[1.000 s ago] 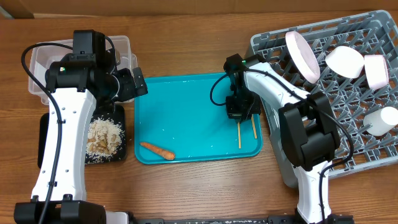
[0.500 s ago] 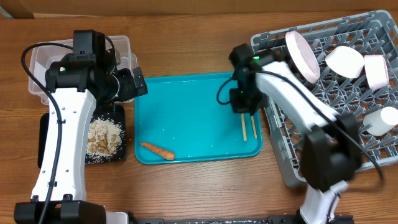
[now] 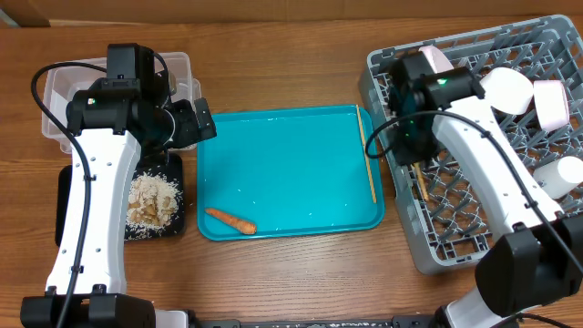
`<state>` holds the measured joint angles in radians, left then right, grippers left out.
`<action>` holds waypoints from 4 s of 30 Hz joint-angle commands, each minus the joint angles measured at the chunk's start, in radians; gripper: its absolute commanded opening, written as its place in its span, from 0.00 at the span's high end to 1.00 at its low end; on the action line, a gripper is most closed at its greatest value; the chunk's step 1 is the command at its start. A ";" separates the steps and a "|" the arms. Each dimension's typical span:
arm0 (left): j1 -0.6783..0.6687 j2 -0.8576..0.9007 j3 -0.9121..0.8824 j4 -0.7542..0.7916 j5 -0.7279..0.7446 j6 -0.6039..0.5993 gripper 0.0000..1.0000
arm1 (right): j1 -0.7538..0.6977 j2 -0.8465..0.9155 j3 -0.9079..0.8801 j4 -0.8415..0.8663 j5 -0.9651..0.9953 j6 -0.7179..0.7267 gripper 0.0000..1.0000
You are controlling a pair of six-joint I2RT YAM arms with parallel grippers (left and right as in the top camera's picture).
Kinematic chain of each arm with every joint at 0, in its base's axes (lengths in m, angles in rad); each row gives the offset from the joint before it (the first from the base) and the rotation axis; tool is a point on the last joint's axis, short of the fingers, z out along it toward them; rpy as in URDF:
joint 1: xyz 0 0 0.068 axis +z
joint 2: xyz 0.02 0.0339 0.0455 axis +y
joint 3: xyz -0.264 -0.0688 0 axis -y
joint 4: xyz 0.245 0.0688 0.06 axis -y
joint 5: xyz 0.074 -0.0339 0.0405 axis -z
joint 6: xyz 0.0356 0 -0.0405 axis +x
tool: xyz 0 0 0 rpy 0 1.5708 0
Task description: Sort waste into correct bins and load items into the dishwasher
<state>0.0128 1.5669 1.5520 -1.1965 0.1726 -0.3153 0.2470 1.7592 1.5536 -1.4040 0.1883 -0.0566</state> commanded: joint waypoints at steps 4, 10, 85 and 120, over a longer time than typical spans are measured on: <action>-0.007 -0.001 0.006 0.004 0.004 -0.006 0.01 | -0.069 0.005 -0.083 0.048 -0.018 -0.023 0.96; -0.007 -0.001 0.006 0.004 0.005 -0.007 0.01 | -0.052 0.005 -0.095 0.058 -0.077 -0.057 0.95; -0.007 -0.001 0.006 0.003 0.005 -0.007 0.01 | 0.158 0.313 -0.153 0.380 -0.171 0.258 0.96; -0.007 -0.001 0.006 0.008 0.004 -0.007 0.00 | -0.146 -0.042 -0.097 0.097 -0.147 -0.057 0.96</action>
<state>0.0128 1.5669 1.5517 -1.1896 0.1726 -0.3153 0.0902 1.7210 1.4757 -1.3186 0.1104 -0.0834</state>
